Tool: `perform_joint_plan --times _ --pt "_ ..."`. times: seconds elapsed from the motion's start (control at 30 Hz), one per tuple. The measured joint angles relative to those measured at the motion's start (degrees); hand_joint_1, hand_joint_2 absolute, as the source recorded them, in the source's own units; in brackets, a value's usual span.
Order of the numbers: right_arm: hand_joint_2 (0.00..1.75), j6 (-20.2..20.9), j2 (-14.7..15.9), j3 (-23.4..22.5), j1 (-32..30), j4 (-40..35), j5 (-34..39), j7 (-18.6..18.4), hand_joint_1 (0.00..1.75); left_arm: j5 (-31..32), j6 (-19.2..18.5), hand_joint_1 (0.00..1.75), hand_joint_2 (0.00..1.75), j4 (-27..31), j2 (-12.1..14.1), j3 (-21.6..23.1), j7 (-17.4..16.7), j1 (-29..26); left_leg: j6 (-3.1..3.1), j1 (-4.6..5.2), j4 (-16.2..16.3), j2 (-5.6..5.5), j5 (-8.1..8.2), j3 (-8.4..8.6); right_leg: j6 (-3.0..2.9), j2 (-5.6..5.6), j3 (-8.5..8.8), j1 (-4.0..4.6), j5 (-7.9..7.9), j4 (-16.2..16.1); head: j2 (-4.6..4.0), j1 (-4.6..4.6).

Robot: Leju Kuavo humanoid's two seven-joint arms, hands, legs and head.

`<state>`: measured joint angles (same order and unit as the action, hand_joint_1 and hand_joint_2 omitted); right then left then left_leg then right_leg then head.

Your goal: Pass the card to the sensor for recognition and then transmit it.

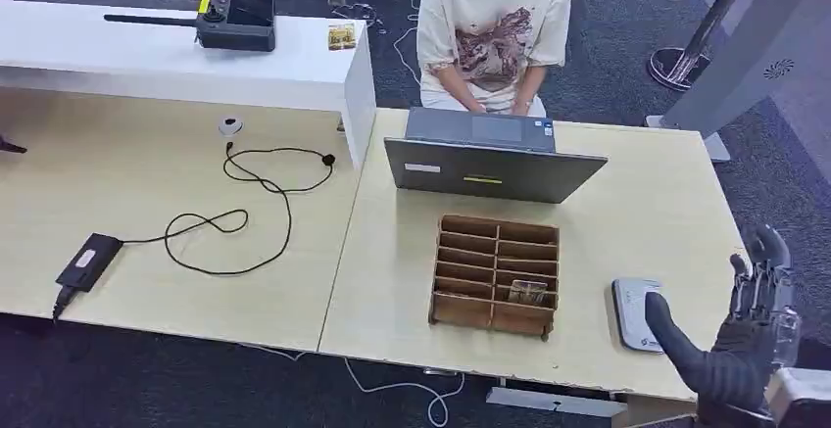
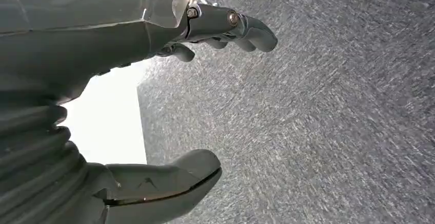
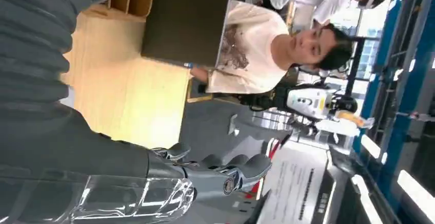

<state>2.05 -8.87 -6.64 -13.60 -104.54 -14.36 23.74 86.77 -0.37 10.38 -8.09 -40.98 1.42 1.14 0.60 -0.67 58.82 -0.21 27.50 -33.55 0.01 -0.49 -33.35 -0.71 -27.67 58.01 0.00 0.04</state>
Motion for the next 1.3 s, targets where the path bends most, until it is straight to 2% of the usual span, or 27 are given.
perform_joint_plan --times 0.1,0.37,0.47,0.57,0.9,0.97,1.13,1.3 --pt "1.75 -4.0 0.0 2.5 -1.1 -2.2 -4.1 0.2 0.0 0.0 0.0 0.0 1.75 0.0 0.0 0.3 0.0 0.0 0.0 -0.01 0.0 0.01 0.0 0.0 -0.01 -0.01 0.0 0.0 -0.02 0.0 0.0 0.02" --pt "1.75 -11.7 0.0 5.0 -2.2 -4.2 -16.6 -4.3 0.0 0.0 -0.2 0.0 1.75 0.0 0.0 0.3 -0.2 0.0 0.0 0.0 0.0 0.05 0.0 0.01 -0.01 0.0 0.02 -0.01 0.0 0.0 0.0 0.02" --pt "1.75 -12.2 0.0 5.2 -2.3 -4.3 -17.8 -5.0 0.0 0.0 -0.2 0.0 1.75 0.0 0.0 0.7 -0.5 0.0 0.0 0.01 0.0 0.05 0.0 0.02 -0.01 0.0 0.03 -0.01 0.0 0.0 0.0 0.02" --pt "1.75 -11.0 0.0 5.2 -2.6 -4.7 -16.9 -5.0 0.0 0.0 -0.3 0.0 1.75 0.0 0.0 1.5 -0.7 0.0 0.0 0.01 0.0 0.04 0.0 0.03 -0.01 0.0 0.03 -0.01 0.0 0.0 0.02 0.0" --pt "1.75 -10.9 0.4 5.3 -3.3 -4.8 -23.1 -7.0 0.0 0.0 -0.3 0.0 1.75 0.0 0.1 3.6 -0.7 0.0 0.0 0.0 0.0 0.05 0.0 0.02 -0.01 0.0 0.02 0.0 -0.01 0.0 0.02 0.02" --pt "1.75 -11.2 0.8 5.4 -3.6 -4.7 -26.0 -8.5 0.0 0.0 -0.3 0.0 1.75 0.0 0.2 4.1 -0.7 0.0 0.0 0.0 0.0 0.05 0.0 0.02 -0.01 0.0 0.02 0.0 -0.01 0.0 0.0 0.02" --pt "1.75 -12.8 1.9 6.1 -4.6 -4.2 -39.8 -16.0 0.0 0.0 -0.4 0.0 1.75 0.0 0.3 4.3 -0.7 0.0 0.0 0.0 0.0 0.05 0.0 0.02 -0.01 0.0 0.03 -0.01 -0.01 0.0 0.0 0.02" --pt "1.75 -14.2 2.4 6.9 -5.0 -3.4 -45.5 -18.9 0.0 0.0 -0.5 0.0 1.75 0.0 0.4 4.3 -0.7 0.0 0.0 0.0 0.0 0.05 0.0 0.02 -0.01 0.0 0.02 0.0 -0.01 0.0 0.02 0.02"
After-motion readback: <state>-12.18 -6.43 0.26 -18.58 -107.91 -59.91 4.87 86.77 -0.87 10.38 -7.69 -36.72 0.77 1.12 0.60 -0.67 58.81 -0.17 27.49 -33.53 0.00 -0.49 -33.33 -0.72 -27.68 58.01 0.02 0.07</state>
